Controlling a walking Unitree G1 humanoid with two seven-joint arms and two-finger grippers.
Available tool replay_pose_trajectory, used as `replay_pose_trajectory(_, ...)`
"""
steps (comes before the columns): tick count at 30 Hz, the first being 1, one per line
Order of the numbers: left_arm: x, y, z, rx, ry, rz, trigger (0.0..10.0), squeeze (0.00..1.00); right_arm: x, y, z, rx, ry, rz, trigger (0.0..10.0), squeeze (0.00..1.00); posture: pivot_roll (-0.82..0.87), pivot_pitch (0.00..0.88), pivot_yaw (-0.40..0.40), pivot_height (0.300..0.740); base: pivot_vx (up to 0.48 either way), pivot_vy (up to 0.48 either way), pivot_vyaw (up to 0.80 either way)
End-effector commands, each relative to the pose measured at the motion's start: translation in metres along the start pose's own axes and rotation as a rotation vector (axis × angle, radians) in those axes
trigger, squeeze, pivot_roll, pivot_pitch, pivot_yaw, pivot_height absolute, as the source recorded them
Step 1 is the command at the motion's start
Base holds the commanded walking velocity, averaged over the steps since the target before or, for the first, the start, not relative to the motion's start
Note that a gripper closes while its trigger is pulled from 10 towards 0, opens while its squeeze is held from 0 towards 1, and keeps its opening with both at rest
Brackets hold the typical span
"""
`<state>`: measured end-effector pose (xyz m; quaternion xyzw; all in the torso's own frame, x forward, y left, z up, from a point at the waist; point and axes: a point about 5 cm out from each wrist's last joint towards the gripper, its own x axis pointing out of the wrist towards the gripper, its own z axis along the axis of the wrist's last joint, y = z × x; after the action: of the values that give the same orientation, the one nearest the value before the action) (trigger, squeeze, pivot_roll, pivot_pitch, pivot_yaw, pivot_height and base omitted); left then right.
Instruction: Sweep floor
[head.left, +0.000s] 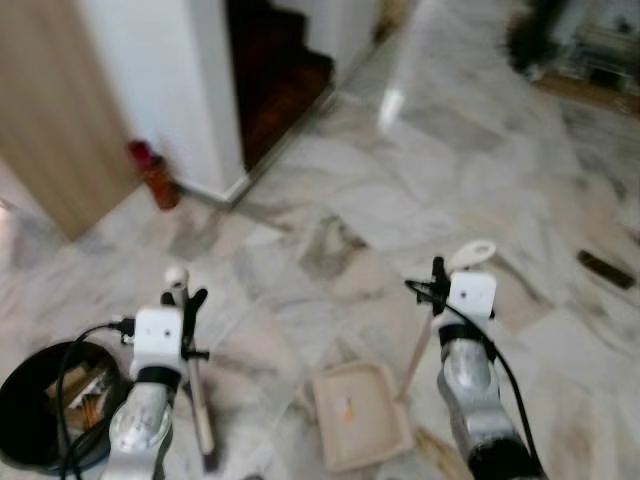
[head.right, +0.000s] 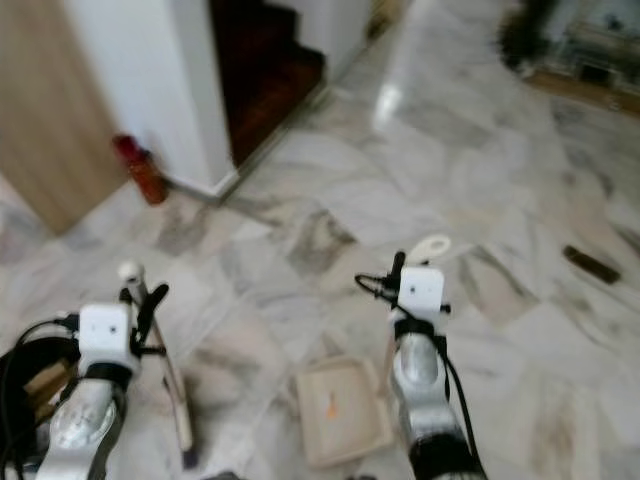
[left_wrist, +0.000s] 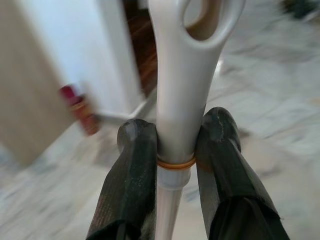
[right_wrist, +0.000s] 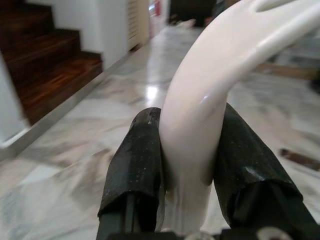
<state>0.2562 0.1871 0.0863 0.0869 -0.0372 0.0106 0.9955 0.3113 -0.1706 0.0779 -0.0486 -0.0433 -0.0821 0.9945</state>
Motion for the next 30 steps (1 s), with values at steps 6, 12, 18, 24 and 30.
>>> replay_pose_trajectory(6, 0.002, 0.003, 0.001, 0.003, -0.020, 0.009, 10.0, 0.00, 0.003, -0.003, 0.006, -0.023, -0.032, -0.002, 10.0, 0.00, 0.12, 0.068, -0.027, 0.740, 0.000, 0.000, -0.80)
replay_pose_trajectory(12, 0.005, 0.001, 0.001, 0.002, -0.022, 0.005, 10.0, 0.00, 0.003, -0.001, 0.005, -0.017, -0.029, -0.001, 10.0, 0.00, 0.13, 0.045, -0.031, 0.740, 0.000, 0.000, -0.80)
replay_pose_trajectory(18, 0.009, 0.003, 0.003, 0.005, -0.032, 0.002, 10.0, 0.00, 0.007, 0.000, 0.009, -0.014, -0.039, -0.002, 10.0, 0.00, 0.13, 0.032, -0.027, 0.740, 0.000, 0.000, -0.80)
replay_pose_trajectory(24, 0.010, 0.002, 0.003, 0.007, -0.034, -0.004, 10.0, 0.00, 0.006, -0.002, 0.008, -0.007, -0.040, -0.010, 10.0, 0.00, 0.13, 0.030, -0.023, 0.740, 0.000, 0.000, -0.80)
replay_pose_trajectory(30, 0.013, 0.000, 0.002, -0.011, -0.032, -0.002, 10.0, 0.00, 0.004, 0.002, 0.008, -0.012, -0.049, 0.009, 10.0, 0.00, 0.13, 0.033, -0.033, 0.740, 0.000, 0.000, 0.00)
